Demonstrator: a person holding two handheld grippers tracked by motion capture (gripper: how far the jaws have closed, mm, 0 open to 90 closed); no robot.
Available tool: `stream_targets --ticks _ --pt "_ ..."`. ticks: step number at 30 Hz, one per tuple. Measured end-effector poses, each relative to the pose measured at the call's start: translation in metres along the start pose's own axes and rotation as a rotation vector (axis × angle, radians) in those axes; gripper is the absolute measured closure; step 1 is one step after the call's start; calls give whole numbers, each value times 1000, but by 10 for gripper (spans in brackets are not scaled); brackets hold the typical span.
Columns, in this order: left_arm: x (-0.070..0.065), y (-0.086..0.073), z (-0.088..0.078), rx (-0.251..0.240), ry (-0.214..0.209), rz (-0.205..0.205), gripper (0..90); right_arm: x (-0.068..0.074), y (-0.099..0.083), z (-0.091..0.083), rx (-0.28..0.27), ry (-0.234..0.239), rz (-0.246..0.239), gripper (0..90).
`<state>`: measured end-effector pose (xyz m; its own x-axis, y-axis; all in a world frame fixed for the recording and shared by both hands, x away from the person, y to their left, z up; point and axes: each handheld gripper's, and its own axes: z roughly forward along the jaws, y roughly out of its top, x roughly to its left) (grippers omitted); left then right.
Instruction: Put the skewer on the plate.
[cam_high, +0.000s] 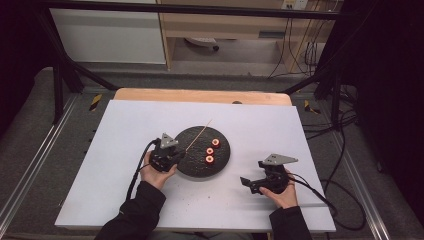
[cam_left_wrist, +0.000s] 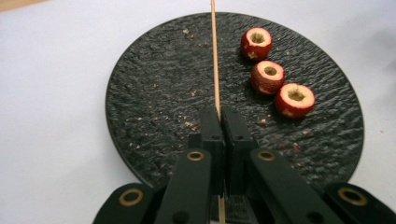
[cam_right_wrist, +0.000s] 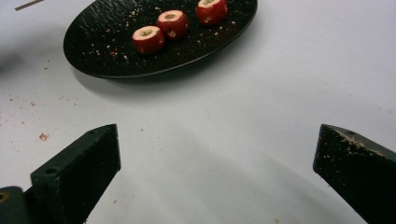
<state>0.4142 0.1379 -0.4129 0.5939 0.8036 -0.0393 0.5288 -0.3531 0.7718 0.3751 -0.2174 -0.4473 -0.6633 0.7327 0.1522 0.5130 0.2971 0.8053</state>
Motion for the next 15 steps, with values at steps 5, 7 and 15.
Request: stream_targets --ticks 5,7,15 --pt "-5 3 14 30 9 6 883 -4 -5 -5 3 -11 3 17" --pt "-8 5 19 42 13 9 883 -6 -7 -7 3 -10 9 17" --pt "-16 5 33 77 23 27 883 -9 -10 -11 -3 -17 13 17"
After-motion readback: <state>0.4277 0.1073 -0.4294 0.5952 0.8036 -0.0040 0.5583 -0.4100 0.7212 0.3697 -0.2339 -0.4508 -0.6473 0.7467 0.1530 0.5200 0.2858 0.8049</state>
